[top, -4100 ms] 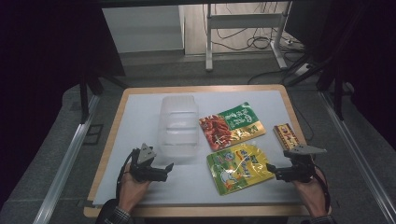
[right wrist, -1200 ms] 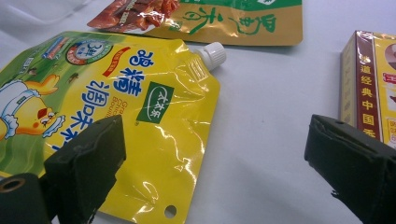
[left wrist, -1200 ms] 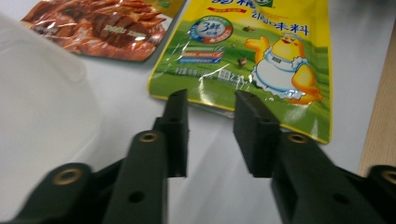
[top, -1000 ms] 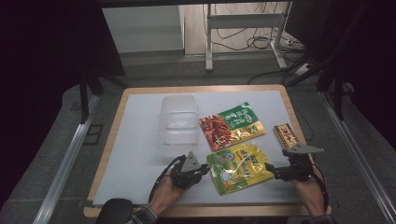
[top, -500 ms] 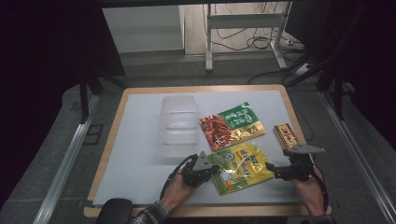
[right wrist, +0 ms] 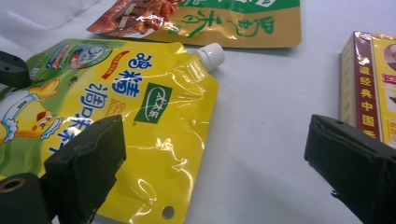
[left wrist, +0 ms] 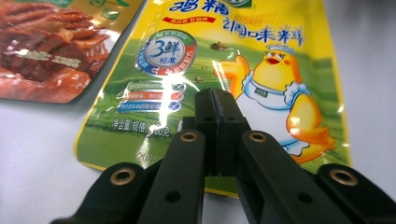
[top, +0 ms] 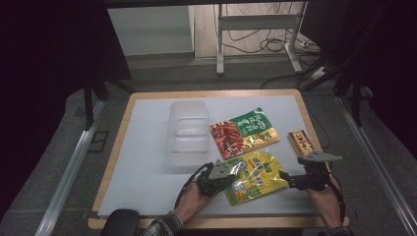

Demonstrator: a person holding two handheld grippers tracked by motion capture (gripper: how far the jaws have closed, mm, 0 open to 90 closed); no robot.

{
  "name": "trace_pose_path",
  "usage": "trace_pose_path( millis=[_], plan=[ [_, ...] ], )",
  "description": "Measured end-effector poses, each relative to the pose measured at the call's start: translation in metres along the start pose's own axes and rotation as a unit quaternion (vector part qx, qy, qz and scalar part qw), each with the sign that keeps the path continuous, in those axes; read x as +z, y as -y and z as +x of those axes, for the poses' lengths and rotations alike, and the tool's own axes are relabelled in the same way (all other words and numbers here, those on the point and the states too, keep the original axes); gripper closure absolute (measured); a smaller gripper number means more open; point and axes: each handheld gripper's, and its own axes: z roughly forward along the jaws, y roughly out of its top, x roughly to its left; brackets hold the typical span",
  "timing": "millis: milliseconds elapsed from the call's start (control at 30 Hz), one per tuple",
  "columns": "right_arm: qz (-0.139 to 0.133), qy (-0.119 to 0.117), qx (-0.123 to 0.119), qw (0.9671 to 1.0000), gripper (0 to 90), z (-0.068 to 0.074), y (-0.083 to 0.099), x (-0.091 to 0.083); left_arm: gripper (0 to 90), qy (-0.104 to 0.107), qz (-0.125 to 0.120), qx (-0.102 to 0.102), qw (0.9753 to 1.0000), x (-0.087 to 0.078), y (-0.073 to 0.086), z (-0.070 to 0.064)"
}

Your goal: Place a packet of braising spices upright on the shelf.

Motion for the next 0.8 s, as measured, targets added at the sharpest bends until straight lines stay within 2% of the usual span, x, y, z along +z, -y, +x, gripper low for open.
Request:
trace_pose_path(
  millis=[33, 67, 100, 133, 233, 333, 367, 500, 767, 800],
  plan=[
    [0.000, 0.000, 0.000, 1.0000, 5.5, 0.0005, -0.0002, -0.0001, 90.0, -0.006, 0.003, 0.005, 1.0000, -0.0001, -0.0004, -0.0019],
    [-0.001, -0.002, 0.000, 1.0000, 5.5, 0.0010, -0.0004, 0.0000, 90.0, -0.005, 0.006, 0.002, 1.0000, -0.0002, -0.0005, -0.0014],
    [-0.001, -0.006, 0.000, 1.0000, 5.5, 0.0013, -0.0006, -0.0003, 90.0, 0.002, 0.009, -0.014, 0.9999, -0.0004, -0.0007, 0.0002],
    [-0.002, -0.008, 0.000, 1.0000, 5.5, 0.0016, -0.0007, -0.0002, 90.0, 0.007, 0.010, -0.019, 0.9997, -0.0009, -0.0004, 0.0018],
    [0.008, -0.017, 0.003, 0.9998, 5.4, 0.0019, -0.0004, 0.0010, 90.0, -0.001, 0.013, -0.014, 0.9998, -0.0013, -0.0005, -0.0009],
    [0.012, -0.023, 0.003, 0.9997, 5.3, 0.0024, -0.0003, 0.0018, 90.0, 0.001, 0.018, -0.015, 0.9997, -0.0021, -0.0007, -0.0011],
    [0.014, -0.026, 0.004, 0.9996, 4.9, 0.0035, -0.0008, 0.0018, 90.0, 0.012, 0.021, -0.024, 0.9994, -0.0036, 0.0009, 0.0016],
    [0.019, -0.035, 0.004, 0.9992, 4.4, 0.0050, -0.0014, 0.0033, 90.0, 0.018, 0.020, -0.038, 0.9989, -0.0052, 0.0046, 0.0032],
    [0.033, -0.051, 0.013, 0.9981, 3.4, 0.0081, -0.0011, 0.0071, 90.0, 0.014, 0.027, -0.037, 0.9989, -0.0070, 0.0063, 0.0017],
    [0.034, -0.068, 0.024, 0.9968, 3.0, 0.0096, -0.0013, 0.0089, 90.0, 0.008, 0.031, -0.032, 0.9990, -0.0075, 0.0069, -0.0003]
  ],
)
